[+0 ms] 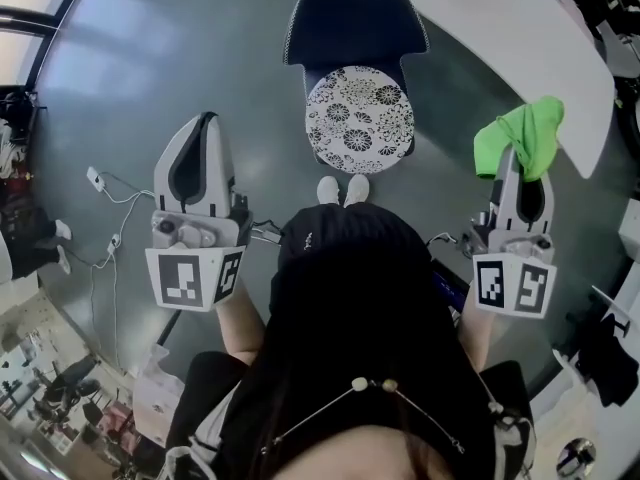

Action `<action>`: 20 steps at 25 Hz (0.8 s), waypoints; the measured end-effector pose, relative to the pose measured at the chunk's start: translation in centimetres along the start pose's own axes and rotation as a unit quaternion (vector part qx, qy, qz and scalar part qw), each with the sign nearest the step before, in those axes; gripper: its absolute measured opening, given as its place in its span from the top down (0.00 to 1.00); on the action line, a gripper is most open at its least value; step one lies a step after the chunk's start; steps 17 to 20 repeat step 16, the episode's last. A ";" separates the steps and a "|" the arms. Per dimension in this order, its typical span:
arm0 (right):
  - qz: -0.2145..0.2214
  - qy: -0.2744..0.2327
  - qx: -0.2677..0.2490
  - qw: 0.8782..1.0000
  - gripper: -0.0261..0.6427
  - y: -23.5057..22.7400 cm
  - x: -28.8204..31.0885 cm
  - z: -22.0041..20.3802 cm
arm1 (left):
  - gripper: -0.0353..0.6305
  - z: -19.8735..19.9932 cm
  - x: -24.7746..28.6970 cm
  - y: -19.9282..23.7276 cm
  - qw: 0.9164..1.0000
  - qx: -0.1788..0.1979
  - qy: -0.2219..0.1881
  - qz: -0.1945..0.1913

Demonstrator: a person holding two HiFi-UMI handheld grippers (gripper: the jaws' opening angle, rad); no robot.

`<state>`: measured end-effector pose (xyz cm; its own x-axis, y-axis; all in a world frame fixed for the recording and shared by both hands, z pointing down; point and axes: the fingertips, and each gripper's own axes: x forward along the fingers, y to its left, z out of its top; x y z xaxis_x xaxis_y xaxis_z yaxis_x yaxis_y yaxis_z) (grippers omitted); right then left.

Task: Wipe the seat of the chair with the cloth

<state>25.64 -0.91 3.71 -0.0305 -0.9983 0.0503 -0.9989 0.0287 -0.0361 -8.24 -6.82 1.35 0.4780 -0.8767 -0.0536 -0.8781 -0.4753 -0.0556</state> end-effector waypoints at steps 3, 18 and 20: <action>-0.007 -0.008 0.002 1.000 0.89 -0.3 -0.8 0.5 | 0.94 0.5 -0.9 0.3 1.000 0.002 -0.007 0.007; -0.010 -0.011 0.000 1.000 0.89 0.3 -2.2 1.5 | 0.94 1.0 -2.4 1.5 1.000 0.000 -0.003 0.022; -0.010 -0.011 0.000 1.000 0.89 0.3 -2.2 1.5 | 0.94 1.0 -2.4 1.5 1.000 0.000 -0.003 0.022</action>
